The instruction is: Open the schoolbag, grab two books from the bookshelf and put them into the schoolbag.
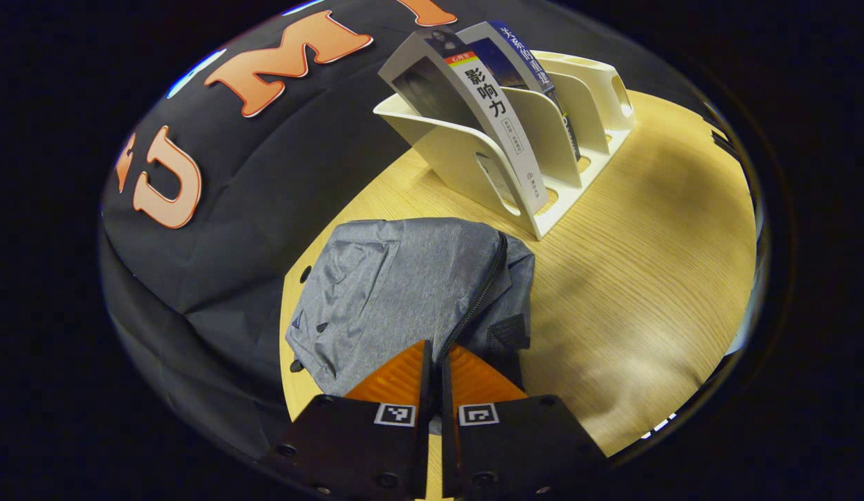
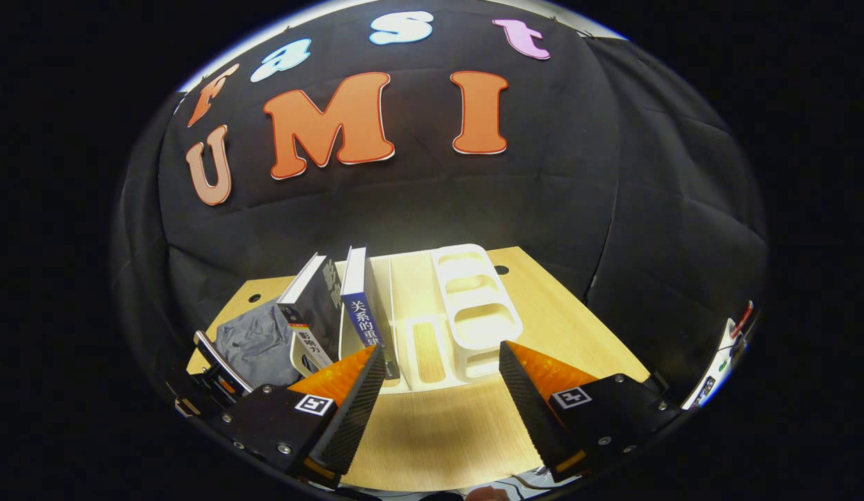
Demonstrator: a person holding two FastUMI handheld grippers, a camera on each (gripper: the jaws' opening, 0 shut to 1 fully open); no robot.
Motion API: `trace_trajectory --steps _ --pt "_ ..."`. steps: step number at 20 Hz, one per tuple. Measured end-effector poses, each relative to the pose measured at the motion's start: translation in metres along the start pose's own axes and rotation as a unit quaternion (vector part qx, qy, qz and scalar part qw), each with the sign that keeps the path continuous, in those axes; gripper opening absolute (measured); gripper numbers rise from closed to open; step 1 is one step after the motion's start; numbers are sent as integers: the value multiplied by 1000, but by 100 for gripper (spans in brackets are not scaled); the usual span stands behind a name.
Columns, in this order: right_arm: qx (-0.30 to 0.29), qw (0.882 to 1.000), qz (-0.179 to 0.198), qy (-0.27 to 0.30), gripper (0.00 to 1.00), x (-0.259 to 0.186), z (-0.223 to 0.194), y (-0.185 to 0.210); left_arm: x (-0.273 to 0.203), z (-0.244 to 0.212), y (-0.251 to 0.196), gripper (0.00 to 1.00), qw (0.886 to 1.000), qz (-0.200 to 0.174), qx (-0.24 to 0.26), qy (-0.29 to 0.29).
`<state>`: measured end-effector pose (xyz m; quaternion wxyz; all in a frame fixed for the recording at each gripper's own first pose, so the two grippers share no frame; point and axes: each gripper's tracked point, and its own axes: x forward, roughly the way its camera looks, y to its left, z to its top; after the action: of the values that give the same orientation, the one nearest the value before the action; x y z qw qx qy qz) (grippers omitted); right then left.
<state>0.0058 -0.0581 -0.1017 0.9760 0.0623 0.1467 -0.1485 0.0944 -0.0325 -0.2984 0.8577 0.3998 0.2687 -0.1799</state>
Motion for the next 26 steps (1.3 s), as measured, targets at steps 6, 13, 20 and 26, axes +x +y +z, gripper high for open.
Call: trace_trajectory --steps 6,13,20,26 --pt "-1 1000 16 8 98 5 3 12 -1 4 -3 7 996 -76 27 32" --pt "4 999 18 29 98 12 5 21 -30 33 54 1 991 -125 -15 32" --pt "0 1000 13 23 98 8 16 39 -44 76 154 1 996 -86 -24 -3" --pt "-2 1000 10 12 98 0 30 58 -40 110 224 1 996 -74 -37 -35"
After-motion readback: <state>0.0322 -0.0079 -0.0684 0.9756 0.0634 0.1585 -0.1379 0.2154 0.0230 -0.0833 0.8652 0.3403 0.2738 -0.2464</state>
